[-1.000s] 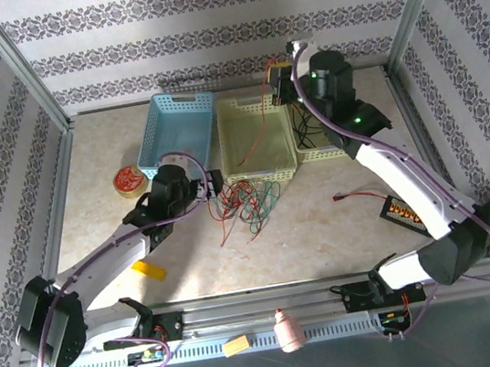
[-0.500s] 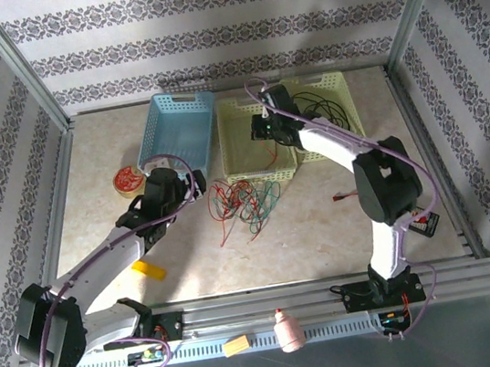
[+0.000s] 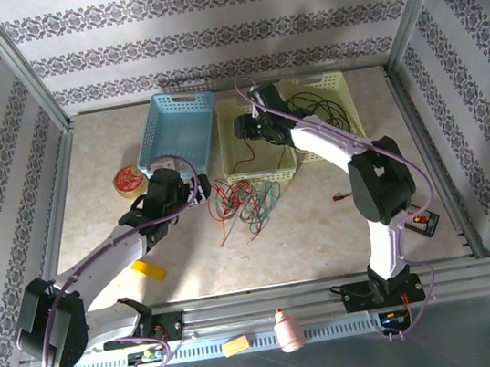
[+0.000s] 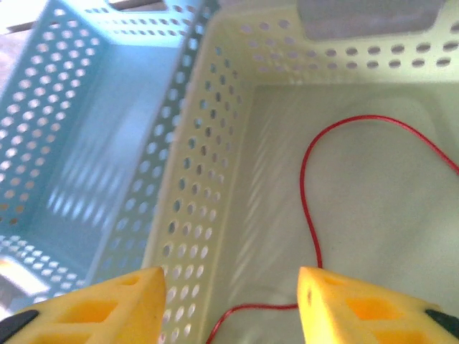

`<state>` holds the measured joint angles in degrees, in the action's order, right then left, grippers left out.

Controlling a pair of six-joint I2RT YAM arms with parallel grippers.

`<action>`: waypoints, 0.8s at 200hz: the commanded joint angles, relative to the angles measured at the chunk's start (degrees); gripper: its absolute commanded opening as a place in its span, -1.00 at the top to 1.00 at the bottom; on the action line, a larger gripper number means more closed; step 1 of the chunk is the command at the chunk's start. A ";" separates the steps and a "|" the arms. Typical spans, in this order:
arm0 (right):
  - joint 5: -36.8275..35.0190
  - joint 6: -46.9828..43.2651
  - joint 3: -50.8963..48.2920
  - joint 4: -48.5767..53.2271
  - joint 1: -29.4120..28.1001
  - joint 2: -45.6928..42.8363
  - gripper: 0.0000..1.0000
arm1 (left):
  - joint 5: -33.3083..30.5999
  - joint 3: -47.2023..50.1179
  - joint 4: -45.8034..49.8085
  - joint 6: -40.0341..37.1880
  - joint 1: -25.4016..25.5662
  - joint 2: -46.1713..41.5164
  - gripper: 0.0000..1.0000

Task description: Untangle the cables

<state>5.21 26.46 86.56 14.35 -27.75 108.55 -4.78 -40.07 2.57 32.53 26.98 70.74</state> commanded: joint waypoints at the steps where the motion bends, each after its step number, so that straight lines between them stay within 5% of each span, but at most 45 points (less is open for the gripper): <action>1: 2.81 -6.72 -5.00 0.59 -3.75 -8.17 0.09 | 3.13 -0.56 1.51 -1.63 -0.52 1.55 -0.85; 46: 8.33 -9.22 -18.79 2.71 -13.26 -17.78 0.68 | 11.81 -0.21 0.11 5.74 -5.32 5.08 -0.84; 160: 18.45 -7.51 -12.56 5.33 -14.70 -7.47 0.56 | 13.15 2.23 3.28 1.04 -7.79 0.58 -0.84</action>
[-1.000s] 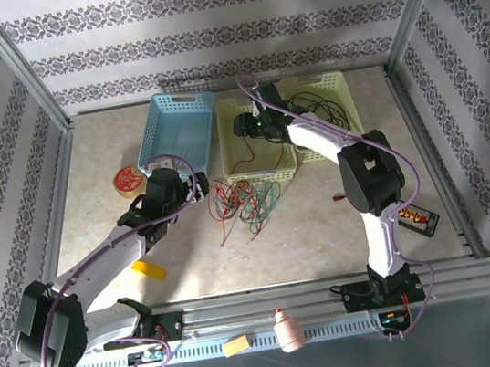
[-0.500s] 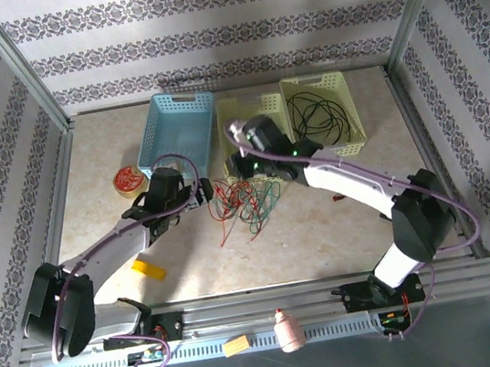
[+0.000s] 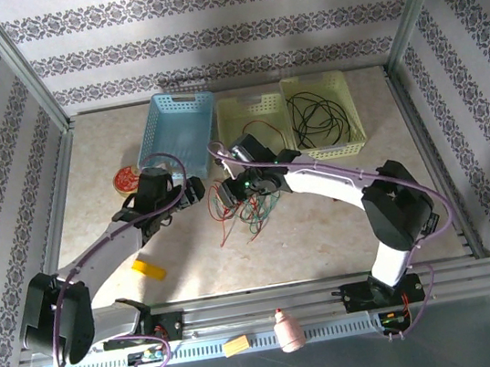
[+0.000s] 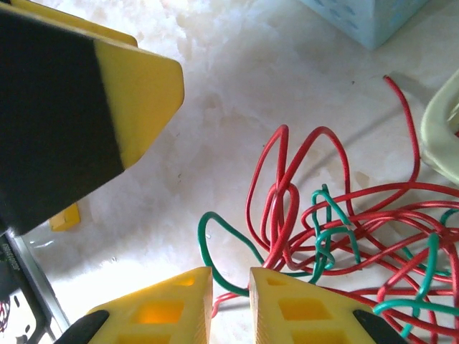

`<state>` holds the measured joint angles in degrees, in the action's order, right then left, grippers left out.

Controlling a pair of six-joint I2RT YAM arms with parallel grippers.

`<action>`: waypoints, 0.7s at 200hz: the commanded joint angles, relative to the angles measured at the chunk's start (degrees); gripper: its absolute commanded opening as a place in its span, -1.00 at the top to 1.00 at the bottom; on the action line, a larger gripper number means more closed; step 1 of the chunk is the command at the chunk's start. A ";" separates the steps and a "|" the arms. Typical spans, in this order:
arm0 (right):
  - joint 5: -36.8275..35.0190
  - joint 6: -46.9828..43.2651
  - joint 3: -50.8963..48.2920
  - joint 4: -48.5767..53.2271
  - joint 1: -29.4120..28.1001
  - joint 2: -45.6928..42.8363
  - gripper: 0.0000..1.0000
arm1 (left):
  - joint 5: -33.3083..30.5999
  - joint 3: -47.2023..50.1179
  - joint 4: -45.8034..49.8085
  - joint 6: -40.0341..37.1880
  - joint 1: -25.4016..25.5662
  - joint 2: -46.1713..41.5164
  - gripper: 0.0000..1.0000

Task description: Untangle the cables

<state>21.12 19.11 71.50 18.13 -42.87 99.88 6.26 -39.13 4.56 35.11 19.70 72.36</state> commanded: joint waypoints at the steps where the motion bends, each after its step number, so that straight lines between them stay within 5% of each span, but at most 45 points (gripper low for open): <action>1: 2.49 -0.19 2.50 1.55 0.47 1.24 0.56 | 2.19 1.32 1.27 -1.54 -0.48 -1.06 -0.84; 140: 2.38 0.31 4.91 1.29 2.43 5.34 0.39 | 5.34 0.81 1.10 -4.83 0.17 0.02 -0.88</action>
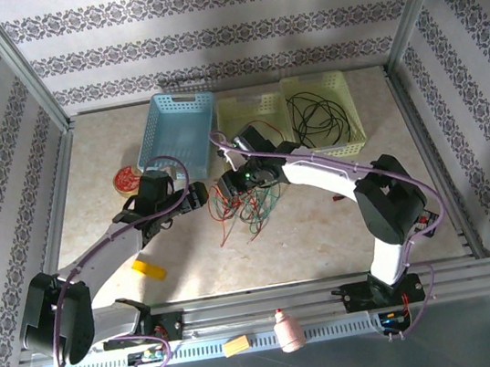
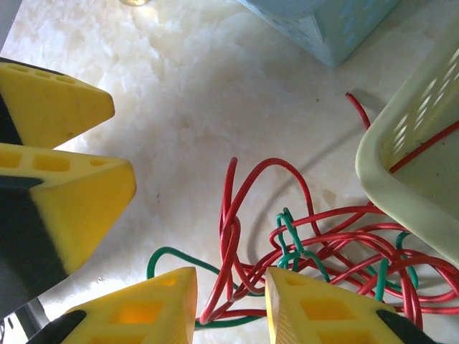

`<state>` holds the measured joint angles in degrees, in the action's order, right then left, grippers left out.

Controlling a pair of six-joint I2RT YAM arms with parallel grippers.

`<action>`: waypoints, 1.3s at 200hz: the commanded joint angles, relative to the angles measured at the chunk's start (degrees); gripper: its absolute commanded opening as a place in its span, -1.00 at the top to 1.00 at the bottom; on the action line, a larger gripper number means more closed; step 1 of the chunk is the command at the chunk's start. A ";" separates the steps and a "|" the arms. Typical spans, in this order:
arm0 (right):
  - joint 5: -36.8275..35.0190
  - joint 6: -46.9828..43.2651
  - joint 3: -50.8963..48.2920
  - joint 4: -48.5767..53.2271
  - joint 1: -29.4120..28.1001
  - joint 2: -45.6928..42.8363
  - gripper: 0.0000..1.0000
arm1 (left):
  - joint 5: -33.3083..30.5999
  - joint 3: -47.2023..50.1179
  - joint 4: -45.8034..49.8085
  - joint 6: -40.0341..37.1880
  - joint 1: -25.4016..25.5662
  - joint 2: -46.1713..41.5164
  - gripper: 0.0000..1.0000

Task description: Untangle the cables

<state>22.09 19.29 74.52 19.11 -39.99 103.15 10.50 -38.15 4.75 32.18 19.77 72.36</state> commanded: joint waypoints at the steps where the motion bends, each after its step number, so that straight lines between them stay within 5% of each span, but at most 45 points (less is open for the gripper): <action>1: 1.40 0.13 1.92 0.31 -0.45 2.15 0.39 | 1.10 -0.17 0.98 -1.92 0.14 0.04 -0.88; 15: 1.26 0.18 2.46 0.02 -0.59 2.76 0.50 | 1.26 -0.01 1.31 -2.44 0.52 -0.25 -0.88; 39: 0.85 0.41 2.34 -0.87 -0.20 2.24 1.00 | 2.89 0.01 1.51 -3.78 1.87 -0.04 -0.88; 107: 9.78 1.95 -3.52 -1.96 3.57 -7.91 1.00 | 11.89 -1.97 -6.28 -7.81 6.53 7.63 -0.85; 170: 15.27 5.12 -6.87 -3.17 5.37 -11.94 1.00 | 13.28 -6.27 -16.85 -5.20 6.52 18.54 -0.51; 213: 11.37 6.51 -6.43 -4.45 6.08 -19.27 1.00 | 9.67 -12.59 -9.06 -7.09 6.51 26.16 -0.34; 260: -1.43 6.66 -6.14 -6.80 10.79 -31.32 1.00 | 8.08 -11.86 -4.91 -8.70 6.56 27.34 -0.30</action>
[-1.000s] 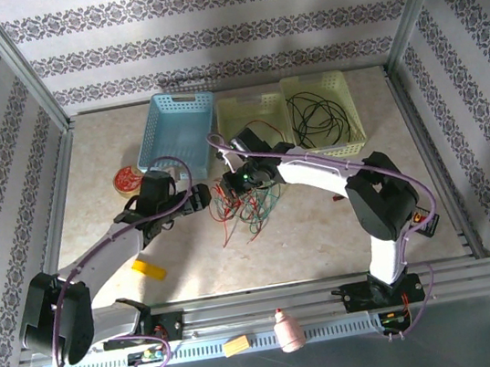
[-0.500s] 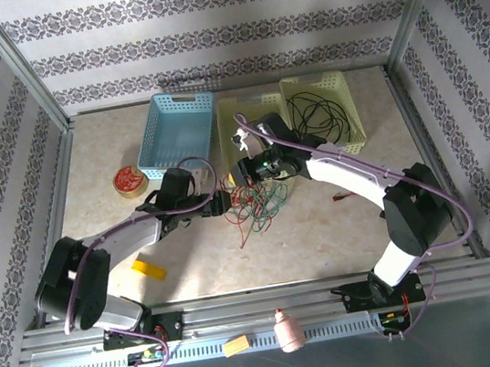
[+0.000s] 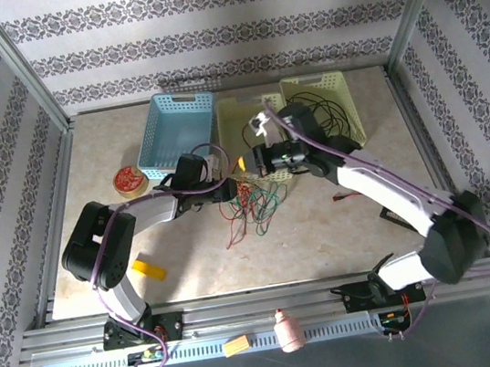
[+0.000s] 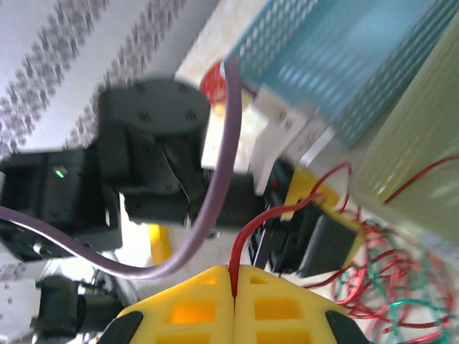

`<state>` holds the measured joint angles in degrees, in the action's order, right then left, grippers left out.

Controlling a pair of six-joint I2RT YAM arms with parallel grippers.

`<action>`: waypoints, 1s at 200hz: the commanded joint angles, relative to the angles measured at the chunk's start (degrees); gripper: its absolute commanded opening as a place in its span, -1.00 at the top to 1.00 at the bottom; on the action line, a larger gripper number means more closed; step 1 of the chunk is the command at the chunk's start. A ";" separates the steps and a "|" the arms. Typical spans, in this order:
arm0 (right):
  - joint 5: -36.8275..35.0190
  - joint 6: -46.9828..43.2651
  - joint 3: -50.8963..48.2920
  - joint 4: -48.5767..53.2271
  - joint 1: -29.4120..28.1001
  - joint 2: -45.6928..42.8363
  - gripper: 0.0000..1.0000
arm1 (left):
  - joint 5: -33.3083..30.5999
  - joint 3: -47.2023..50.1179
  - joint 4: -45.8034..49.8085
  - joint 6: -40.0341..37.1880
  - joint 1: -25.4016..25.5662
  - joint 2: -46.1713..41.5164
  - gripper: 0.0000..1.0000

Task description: Untangle the cables

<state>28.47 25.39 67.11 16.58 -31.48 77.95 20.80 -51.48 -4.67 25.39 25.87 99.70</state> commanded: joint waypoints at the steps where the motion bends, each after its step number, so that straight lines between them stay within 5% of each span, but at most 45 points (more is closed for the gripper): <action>1: -8.16 0.55 1.27 -4.31 2.43 -6.35 1.00 | -2.28 1.56 4.50 -1.91 0.48 -0.10 -0.30; 77: -33.21 -3.74 -0.36 -14.26 6.65 -20.20 1.00 | -5.32 4.05 7.27 -3.33 0.41 -2.39 -0.43; 121: -29.41 -2.95 4.03 -16.30 9.52 -19.81 1.00 | -5.17 4.50 7.86 -3.37 0.43 -3.32 -0.48; 200: -19.22 0.53 16.03 -8.38 11.53 -4.25 1.00 | -2.99 5.37 3.94 -1.84 0.42 -6.12 -0.56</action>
<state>5.54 23.81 82.00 5.45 -20.36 70.50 16.97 -46.83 -0.45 22.94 25.89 95.83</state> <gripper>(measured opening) 0.048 0.773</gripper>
